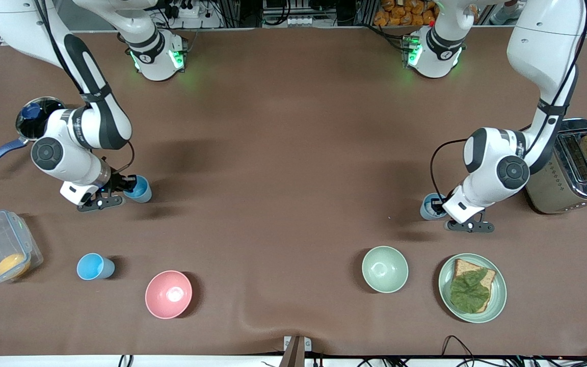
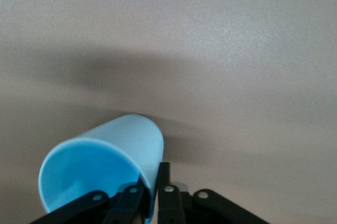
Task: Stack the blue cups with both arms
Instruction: 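Grasp the blue cup with the left gripper while the right gripper grasps another, then carry the blue cup with the left gripper toward the table middle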
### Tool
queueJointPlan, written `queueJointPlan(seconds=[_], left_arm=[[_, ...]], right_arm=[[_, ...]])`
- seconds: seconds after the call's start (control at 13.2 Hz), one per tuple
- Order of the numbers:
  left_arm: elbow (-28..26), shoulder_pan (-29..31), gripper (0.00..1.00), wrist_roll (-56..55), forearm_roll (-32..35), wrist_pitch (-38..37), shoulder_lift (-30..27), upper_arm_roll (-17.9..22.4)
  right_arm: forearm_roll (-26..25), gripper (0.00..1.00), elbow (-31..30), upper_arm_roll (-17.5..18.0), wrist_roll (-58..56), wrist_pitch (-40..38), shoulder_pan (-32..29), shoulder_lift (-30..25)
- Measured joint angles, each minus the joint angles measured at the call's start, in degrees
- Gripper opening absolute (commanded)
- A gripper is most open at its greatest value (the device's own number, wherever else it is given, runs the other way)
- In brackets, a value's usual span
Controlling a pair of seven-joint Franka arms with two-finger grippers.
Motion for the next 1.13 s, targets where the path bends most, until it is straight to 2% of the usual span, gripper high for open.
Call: queueJointPlan(seconds=[0.23, 0.38, 0.53, 0.76, 0.98, 1.13], left_arm=[[0.4, 0.0, 0.00, -2.1, -0.1, 0.0, -0.3, -2.6], [0.9, -0.1, 0.00, -5.4, -0.1, -0.2, -0.9, -5.0], [3.1, -1.6, 0.00, -10.9, -0.1, -4.6, -2.1, -6.6], [9.0, -8.9, 0.00, -24.2, -0.1, -13.6, -3.5, -7.0], [11.9, -16.6, 0.00, -37.0, -0.3, -14.4, -3.3, -7.2], [14.4, -20.1, 0.00, -45.0, -1.3, -14.4, -1.2, -7.5]], right_arm=[[0.0, 0.00, 0.6, 0.1, 0.1, -0.3, 0.1, -0.2], [1.0, 0.00, 3.0, 0.3, 1.6, -5.4, 0.1, -0.5], [6.2, 0.00, 6.9, 1.0, 3.0, -12.2, 0.8, -0.9], [8.9, 0.00, 10.9, 1.6, 10.4, -17.3, 3.7, -1.2], [9.0, 0.00, 11.7, 1.7, 19.0, -17.7, 8.5, -1.2], [8.9, 0.00, 11.6, 1.4, 19.6, -17.7, 8.7, -1.0]])
